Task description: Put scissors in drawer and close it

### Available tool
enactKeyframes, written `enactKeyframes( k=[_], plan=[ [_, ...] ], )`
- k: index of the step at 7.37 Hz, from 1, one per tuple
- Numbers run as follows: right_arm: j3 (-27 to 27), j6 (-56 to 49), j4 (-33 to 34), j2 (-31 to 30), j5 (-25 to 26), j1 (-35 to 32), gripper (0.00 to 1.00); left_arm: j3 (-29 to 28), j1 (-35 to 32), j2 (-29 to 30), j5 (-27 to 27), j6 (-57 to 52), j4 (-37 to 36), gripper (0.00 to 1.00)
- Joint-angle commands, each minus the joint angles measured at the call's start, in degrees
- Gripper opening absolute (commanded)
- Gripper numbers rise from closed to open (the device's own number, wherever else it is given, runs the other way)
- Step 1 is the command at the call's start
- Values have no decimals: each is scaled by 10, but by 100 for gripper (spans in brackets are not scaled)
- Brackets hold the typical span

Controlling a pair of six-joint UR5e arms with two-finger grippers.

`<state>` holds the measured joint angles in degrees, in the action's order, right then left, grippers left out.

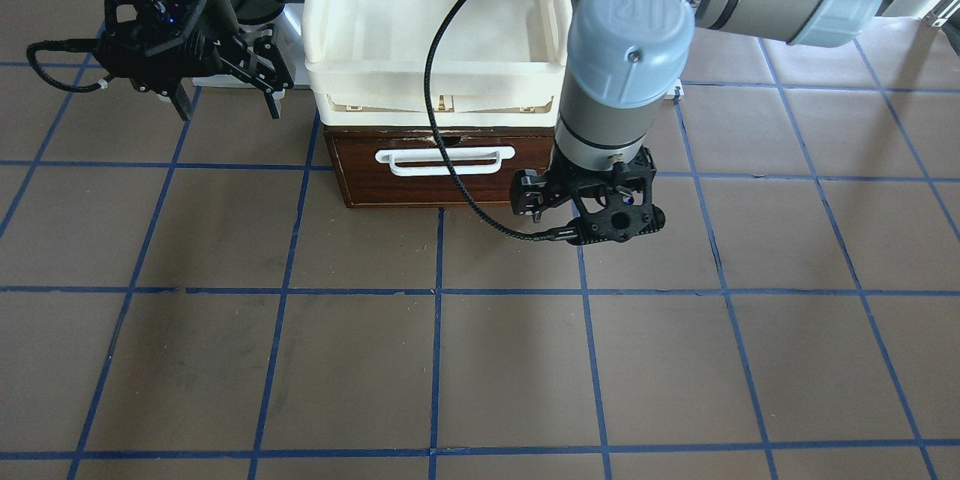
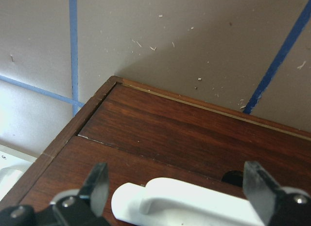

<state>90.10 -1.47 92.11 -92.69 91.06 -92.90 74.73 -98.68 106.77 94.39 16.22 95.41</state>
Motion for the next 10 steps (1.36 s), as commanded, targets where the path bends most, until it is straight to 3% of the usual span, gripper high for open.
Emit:
enactKeyframes(
  k=[1, 3, 5, 7, 10],
  plan=[
    [0, 0, -1, 0, 0, 0, 100, 1, 52, -59, 2, -130, 3, 100],
    [0, 0, -1, 0, 0, 0, 100, 22, 92, -112, -7, -193, 12, 100],
    [0, 0, -1, 0, 0, 0, 100, 82, 120, -151, -6, -255, -34, 100],
    [0, 0, -1, 1, 0, 0, 100, 164, 121, -192, -29, -261, -101, 100],
    [0, -1, -1, 1, 0, 0, 100, 193, 123, -224, -30, -251, -97, 100]
  ],
)
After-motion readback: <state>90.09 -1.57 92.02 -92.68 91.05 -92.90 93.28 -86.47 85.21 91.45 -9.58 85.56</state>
